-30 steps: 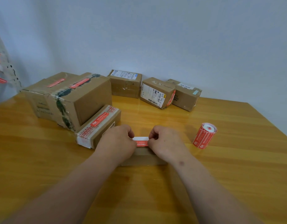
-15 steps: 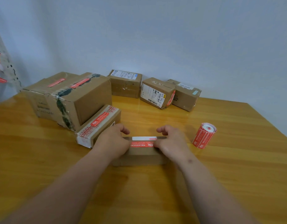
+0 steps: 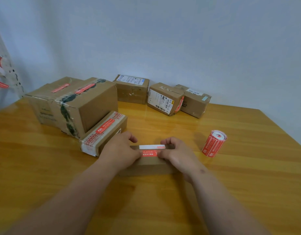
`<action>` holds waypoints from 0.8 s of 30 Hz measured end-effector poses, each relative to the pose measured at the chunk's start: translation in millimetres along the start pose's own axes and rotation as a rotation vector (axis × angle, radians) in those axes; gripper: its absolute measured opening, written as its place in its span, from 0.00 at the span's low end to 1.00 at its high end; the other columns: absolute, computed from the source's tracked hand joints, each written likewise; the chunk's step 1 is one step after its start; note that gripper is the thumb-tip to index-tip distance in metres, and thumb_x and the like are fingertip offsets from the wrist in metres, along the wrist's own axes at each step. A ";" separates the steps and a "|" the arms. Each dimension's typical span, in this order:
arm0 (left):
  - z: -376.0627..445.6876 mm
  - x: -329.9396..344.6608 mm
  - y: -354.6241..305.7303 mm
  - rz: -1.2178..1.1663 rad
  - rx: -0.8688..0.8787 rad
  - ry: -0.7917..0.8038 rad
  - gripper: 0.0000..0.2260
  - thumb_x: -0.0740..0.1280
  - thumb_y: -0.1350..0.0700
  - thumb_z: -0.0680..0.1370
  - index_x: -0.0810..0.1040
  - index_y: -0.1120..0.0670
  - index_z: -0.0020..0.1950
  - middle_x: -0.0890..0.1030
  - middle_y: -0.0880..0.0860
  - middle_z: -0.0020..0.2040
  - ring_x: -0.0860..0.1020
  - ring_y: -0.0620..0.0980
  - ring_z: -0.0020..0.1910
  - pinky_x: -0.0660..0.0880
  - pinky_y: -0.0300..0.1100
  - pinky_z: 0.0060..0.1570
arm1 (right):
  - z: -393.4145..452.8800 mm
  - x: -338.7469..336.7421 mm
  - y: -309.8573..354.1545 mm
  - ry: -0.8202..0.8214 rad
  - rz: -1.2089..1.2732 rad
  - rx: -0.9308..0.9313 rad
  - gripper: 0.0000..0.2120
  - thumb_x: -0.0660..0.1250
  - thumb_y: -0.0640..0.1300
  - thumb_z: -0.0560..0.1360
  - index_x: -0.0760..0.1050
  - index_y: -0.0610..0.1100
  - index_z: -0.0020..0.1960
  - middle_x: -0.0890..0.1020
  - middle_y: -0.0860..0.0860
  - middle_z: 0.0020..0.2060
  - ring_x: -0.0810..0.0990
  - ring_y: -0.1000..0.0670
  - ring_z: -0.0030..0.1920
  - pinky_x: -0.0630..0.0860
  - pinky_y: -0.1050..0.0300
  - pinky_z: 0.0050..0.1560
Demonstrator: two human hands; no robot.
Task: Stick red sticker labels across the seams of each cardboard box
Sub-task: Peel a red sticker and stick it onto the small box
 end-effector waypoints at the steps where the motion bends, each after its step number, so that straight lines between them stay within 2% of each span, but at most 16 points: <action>1: -0.3 0.1 2.6 -0.073 -0.014 0.022 0.16 0.73 0.51 0.73 0.74 0.47 0.58 0.75 0.47 0.47 0.74 0.46 0.44 0.73 0.40 0.39 | 0.2 -1.0 -0.9 0.022 0.052 -0.003 0.13 0.71 0.42 0.71 0.77 0.52 0.54 0.80 0.51 0.53 0.78 0.52 0.50 0.71 0.61 0.40; 3: -1.5 0.4 5.1 -0.163 -0.037 0.035 0.16 0.73 0.52 0.73 0.74 0.48 0.58 0.74 0.48 0.46 0.75 0.46 0.44 0.75 0.42 0.42 | 0.4 1.6 1.0 0.021 0.106 -0.010 0.12 0.69 0.43 0.71 0.78 0.52 0.53 0.81 0.51 0.52 0.78 0.52 0.49 0.73 0.60 0.42; 4: -2.0 0.2 4.4 -0.153 -0.040 0.023 0.17 0.73 0.48 0.72 0.73 0.48 0.58 0.74 0.48 0.46 0.75 0.46 0.45 0.75 0.42 0.41 | 0.6 3.2 2.3 -0.006 0.067 -0.015 0.11 0.71 0.48 0.69 0.78 0.53 0.51 0.81 0.52 0.51 0.78 0.50 0.51 0.75 0.58 0.45; 6: -2.3 0.5 0.4 -0.042 -0.024 -0.027 0.21 0.74 0.40 0.69 0.71 0.46 0.56 0.74 0.47 0.48 0.75 0.46 0.47 0.73 0.41 0.39 | 1.3 8.3 3.4 -0.038 -0.048 -0.036 0.20 0.72 0.61 0.60 0.77 0.55 0.49 0.79 0.52 0.51 0.77 0.47 0.54 0.77 0.51 0.52; 7: -1.9 1.4 -0.7 -0.002 -0.012 -0.043 0.22 0.74 0.39 0.68 0.71 0.45 0.56 0.74 0.47 0.50 0.75 0.47 0.48 0.73 0.41 0.40 | 1.6 9.4 3.4 -0.034 -0.066 -0.037 0.23 0.73 0.63 0.59 0.77 0.56 0.50 0.79 0.51 0.52 0.77 0.46 0.55 0.77 0.50 0.53; 8: -1.0 1.9 -0.2 0.005 -0.007 -0.048 0.21 0.75 0.41 0.69 0.72 0.46 0.56 0.74 0.48 0.50 0.75 0.47 0.48 0.73 0.41 0.41 | 0.9 9.1 3.6 -0.018 -0.044 -0.033 0.21 0.74 0.60 0.61 0.77 0.55 0.51 0.79 0.51 0.53 0.77 0.47 0.55 0.76 0.52 0.52; 10: 0.8 2.2 4.4 -0.080 -0.018 -0.017 0.17 0.74 0.49 0.72 0.73 0.47 0.58 0.74 0.48 0.48 0.74 0.47 0.47 0.74 0.41 0.42 | -0.1 6.4 -0.1 0.044 0.090 0.006 0.14 0.72 0.47 0.70 0.79 0.52 0.55 0.80 0.50 0.53 0.79 0.49 0.51 0.74 0.59 0.46; 12: 1.7 1.0 9.1 -0.177 -0.034 -0.004 0.13 0.71 0.54 0.75 0.73 0.48 0.58 0.75 0.48 0.47 0.75 0.47 0.45 0.75 0.42 0.42 | -1.8 1.7 -1.6 0.058 0.210 0.043 0.10 0.68 0.41 0.74 0.80 0.49 0.54 0.82 0.50 0.49 0.79 0.53 0.44 0.71 0.62 0.38; 14: 1.3 -1.2 9.0 -0.157 -0.031 -0.048 0.11 0.70 0.52 0.76 0.73 0.48 0.57 0.75 0.47 0.46 0.75 0.46 0.44 0.73 0.39 0.38 | -1.9 1.4 -0.3 0.017 0.217 0.051 0.06 0.67 0.45 0.76 0.81 0.47 0.51 0.83 0.51 0.45 0.77 0.54 0.40 0.69 0.62 0.35; 16: -0.2 -3.1 4.7 -0.091 -0.015 -0.091 0.10 0.70 0.49 0.77 0.73 0.47 0.56 0.75 0.45 0.45 0.75 0.45 0.43 0.70 0.36 0.34 | -2.7 3.7 2.7 -0.020 0.157 0.032 0.05 0.69 0.48 0.75 0.80 0.47 0.48 0.83 0.50 0.46 0.78 0.53 0.42 0.70 0.60 0.37; 19: 2.2 -2.3 6.4 -0.111 -0.004 -0.093 0.09 0.69 0.53 0.77 0.74 0.47 0.56 0.75 0.46 0.44 0.74 0.44 0.42 0.68 0.36 0.34 | -0.8 4.6 -1.6 -0.011 0.189 0.042 0.04 0.66 0.44 0.77 0.80 0.47 0.48 0.84 0.48 0.48 0.80 0.50 0.45 0.74 0.58 0.41; 21: 0.7 -2.7 9.8 -0.160 -0.015 -0.087 0.08 0.67 0.54 0.78 0.73 0.47 0.56 0.76 0.47 0.46 0.74 0.44 0.42 0.68 0.36 0.35 | -2.8 4.3 -2.4 0.014 0.245 0.054 0.05 0.65 0.43 0.78 0.80 0.47 0.49 0.84 0.48 0.47 0.80 0.50 0.44 0.73 0.59 0.40; 24: -3.0 -1.2 5.7 -0.149 0.027 -0.082 0.10 0.71 0.50 0.76 0.72 0.45 0.54 0.75 0.47 0.46 0.75 0.45 0.43 0.69 0.37 0.36 | -4.5 7.3 1.1 0.066 0.171 -0.007 0.05 0.70 0.46 0.74 0.79 0.48 0.50 0.83 0.49 0.47 0.80 0.52 0.43 0.72 0.62 0.38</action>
Point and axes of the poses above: each hand's wrist, its own z-axis towards the middle knuckle, its own x-axis out of the palm, y = z × x, the point moved 9 cm from there along z, towards the middle knuckle
